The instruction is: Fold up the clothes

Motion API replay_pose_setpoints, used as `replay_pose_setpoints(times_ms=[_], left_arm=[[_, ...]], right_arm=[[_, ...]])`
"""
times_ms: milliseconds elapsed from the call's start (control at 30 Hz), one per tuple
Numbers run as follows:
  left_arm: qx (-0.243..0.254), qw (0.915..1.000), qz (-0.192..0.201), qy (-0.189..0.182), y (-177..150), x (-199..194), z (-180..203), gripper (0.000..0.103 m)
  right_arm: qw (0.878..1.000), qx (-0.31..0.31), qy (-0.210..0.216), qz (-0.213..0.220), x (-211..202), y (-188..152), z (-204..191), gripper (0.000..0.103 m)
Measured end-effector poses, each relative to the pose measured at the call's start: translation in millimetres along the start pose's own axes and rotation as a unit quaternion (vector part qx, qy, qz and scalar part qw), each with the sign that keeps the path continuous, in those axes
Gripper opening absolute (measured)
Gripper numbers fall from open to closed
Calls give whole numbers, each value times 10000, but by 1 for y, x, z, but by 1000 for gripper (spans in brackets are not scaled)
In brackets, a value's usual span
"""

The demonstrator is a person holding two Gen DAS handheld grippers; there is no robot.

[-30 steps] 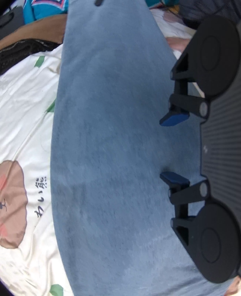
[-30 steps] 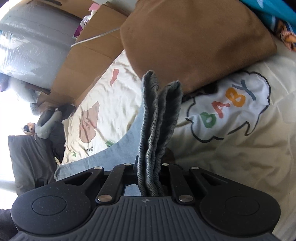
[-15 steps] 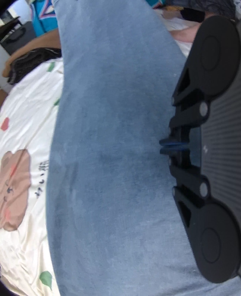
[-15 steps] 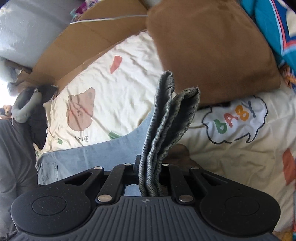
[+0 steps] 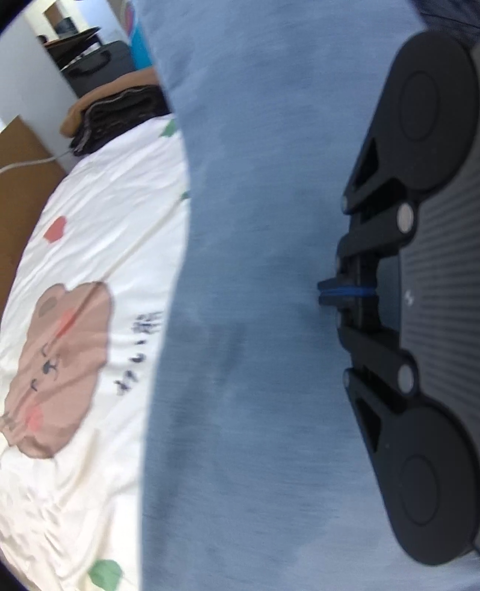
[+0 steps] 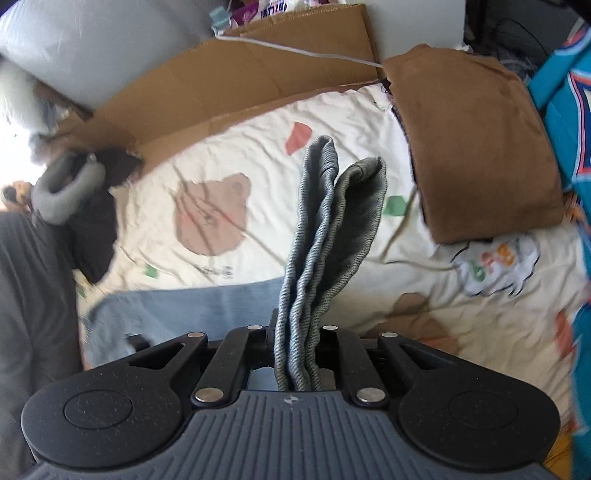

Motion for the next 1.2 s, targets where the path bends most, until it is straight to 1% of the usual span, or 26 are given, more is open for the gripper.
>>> replay_pose_setpoints(times_ms=[33,167,200,267,400,467,567,633,733,900,1100,1200], left_arm=[[-3,10000,33,9,9,4,-1,2],[200,9991,194,312,47,17,-5,2],[179,9992,207,304,55,21,-8,2],[57,9994,260,235,75,48,-7,2],[38,9993,304,194,71,42,-5,2],[40,9994,300,138,64,38,-6,2],[109,9997,194,73,34,16,-14,2],[-57,9999,146,-66,17,7,-17,2],[-110,9997,-41,-205,-13,-6,-19,2],[151,9989,-283,-344,-53,-18,-7,2],[214,9945,-874,-542,-93,-28,-9,2],[174,9935,-927,-640,-106,-32,-11,2]], right_arm=[[10000,21,15,27,-3,-3,-8,6],[9997,69,192,117,0,-5,-19,7],[9996,-7,232,132,1,-4,-24,7],[9994,-114,319,118,3,-3,-33,7],[9989,-130,454,76,5,-4,-43,7],[9986,-141,495,117,3,-2,-46,7],[9982,-181,548,171,2,0,-52,7],[9978,-211,602,201,0,1,-57,7],[9971,-295,665,241,-2,0,-66,7],[9968,-440,607,272,1,1,-75,7],[9970,-424,555,324,-1,1,-77,7],[9964,-426,642,361,-5,-1,-87,7]])
Point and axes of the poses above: each gripper's, at about its wrist camera, not at the fingertips, and x roughly the way its jaws point, z to its right, y to its top, the point moved 8 cm from there along x, roughly the way its jaws point, and after that the axes turned 7 degrees about x, right-handed, at the moved point
